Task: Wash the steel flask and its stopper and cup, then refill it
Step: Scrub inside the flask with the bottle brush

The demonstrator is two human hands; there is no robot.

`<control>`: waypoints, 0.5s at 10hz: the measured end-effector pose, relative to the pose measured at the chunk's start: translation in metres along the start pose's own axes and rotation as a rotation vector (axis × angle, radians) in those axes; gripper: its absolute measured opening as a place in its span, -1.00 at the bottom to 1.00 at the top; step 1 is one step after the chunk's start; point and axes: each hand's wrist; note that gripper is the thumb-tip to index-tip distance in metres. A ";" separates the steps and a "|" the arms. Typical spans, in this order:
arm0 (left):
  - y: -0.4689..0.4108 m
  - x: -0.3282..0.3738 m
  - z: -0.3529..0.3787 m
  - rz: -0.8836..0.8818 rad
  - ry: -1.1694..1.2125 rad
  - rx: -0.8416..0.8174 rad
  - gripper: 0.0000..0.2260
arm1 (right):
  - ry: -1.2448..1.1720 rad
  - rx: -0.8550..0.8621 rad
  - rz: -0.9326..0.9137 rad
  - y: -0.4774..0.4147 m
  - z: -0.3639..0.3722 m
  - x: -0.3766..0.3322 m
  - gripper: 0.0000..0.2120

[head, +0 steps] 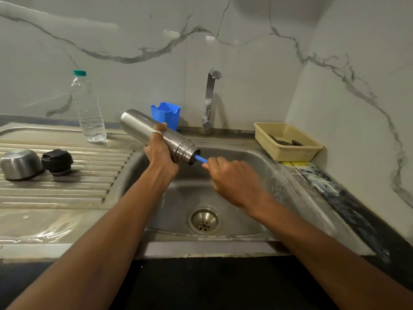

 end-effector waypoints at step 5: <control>0.001 -0.004 0.002 -0.006 0.013 -0.040 -0.09 | 0.013 0.142 0.070 0.002 -0.006 -0.012 -0.76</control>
Point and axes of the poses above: each hand's wrist, its own y-axis away from the middle knuckle, its own z-axis out of the palm, x = y × z, and after that the axes turned 8 degrees about x, right-handed
